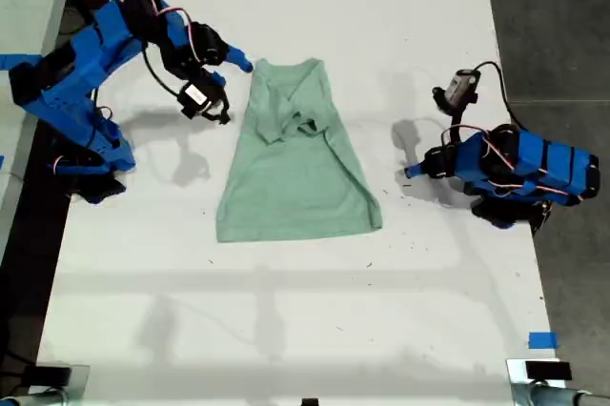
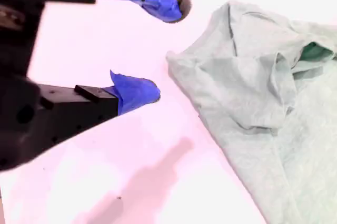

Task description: Fold t shirt

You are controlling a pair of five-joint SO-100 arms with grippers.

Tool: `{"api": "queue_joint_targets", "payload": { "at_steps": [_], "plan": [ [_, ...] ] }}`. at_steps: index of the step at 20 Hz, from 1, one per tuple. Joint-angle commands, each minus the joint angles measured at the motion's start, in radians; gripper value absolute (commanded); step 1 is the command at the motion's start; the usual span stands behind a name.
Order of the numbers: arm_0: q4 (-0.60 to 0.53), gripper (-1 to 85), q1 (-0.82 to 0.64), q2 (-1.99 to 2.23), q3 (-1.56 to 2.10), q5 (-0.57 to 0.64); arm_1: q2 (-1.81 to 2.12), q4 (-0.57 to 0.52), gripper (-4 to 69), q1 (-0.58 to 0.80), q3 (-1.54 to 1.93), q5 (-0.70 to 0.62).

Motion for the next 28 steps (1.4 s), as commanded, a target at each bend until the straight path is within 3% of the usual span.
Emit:
{"api": "queue_joint_targets", "payload": {
  "at_steps": [1,2,4,6,9,12,15,16,21,28],
  "plan": [
    [-0.121,14.8,-0.037,0.364,0.397,-0.049,0.009,-0.02,2.6,0.002,0.037,-0.012],
    [-0.19,4.4,-0.021,0.479,0.551,-0.069,0.009,-0.02,2.6,0.002,0.037,-0.012],
    [-0.322,1.2,0.12,0.647,0.785,-0.213,0.009,-0.02,2.6,0.002,0.037,-0.012],
    [-0.525,-0.2,0.276,0.739,0.985,-0.327,0.009,-0.02,2.7,0.002,0.037,-0.012],
    [-0.752,-0.2,0.336,0.997,1.356,-0.426,0.009,-0.02,2.7,0.002,0.037,-0.011],
    [-0.653,-0.2,0.305,1.486,1.554,-0.368,0.009,-0.02,2.8,0.003,0.037,-0.011],
    [-0.718,4.1,0.272,1.476,1.614,-0.299,0.009,-0.02,2.8,0.005,0.037,-0.009],
    [-0.726,-0.2,0.259,1.477,1.646,-0.302,0.009,-0.02,2.7,0.005,0.037,-0.008],
    [-0.695,-0.2,0.149,1.482,1.661,-0.27,0.009,-0.02,2.4,0.006,0.037,-0.005],
    [-0.689,-0.2,0.179,1.482,1.661,-0.242,0.009,-0.02,1.9,0.0,0.037,0.006]
  ]
}}
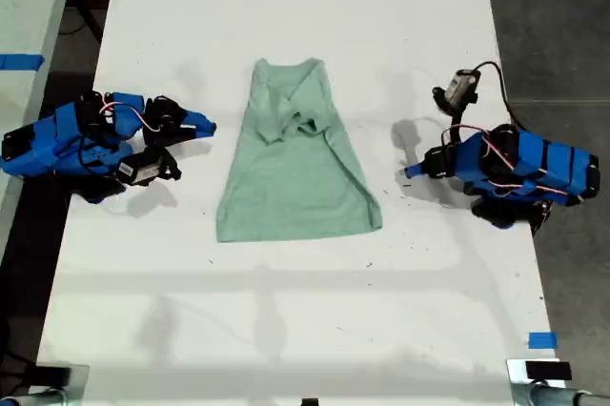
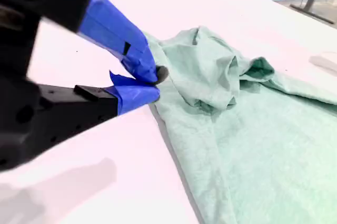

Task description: Fold t shirt

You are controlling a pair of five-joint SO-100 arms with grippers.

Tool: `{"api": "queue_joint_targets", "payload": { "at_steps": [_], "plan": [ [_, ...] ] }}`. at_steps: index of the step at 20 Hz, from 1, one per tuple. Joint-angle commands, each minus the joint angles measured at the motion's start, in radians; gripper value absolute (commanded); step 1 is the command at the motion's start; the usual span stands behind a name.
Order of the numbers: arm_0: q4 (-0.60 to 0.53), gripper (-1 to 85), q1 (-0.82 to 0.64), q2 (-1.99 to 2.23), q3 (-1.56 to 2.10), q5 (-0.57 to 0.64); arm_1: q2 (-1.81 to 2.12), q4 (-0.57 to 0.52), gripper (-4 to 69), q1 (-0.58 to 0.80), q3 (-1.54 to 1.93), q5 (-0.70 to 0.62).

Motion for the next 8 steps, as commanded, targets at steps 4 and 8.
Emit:
{"api": "queue_joint_targets", "payload": {
  "at_steps": [4,8],
  "plan": [
    [0.003,-0.2,0.008,0.005,0.015,0.003,0.008,-0.02,1.9,-0.002,0.037,0.006],
    [0.003,-0.2,0.005,0.005,0.015,0.003,0.008,-0.02,1.9,-0.002,0.037,0.005]
  ]
}}
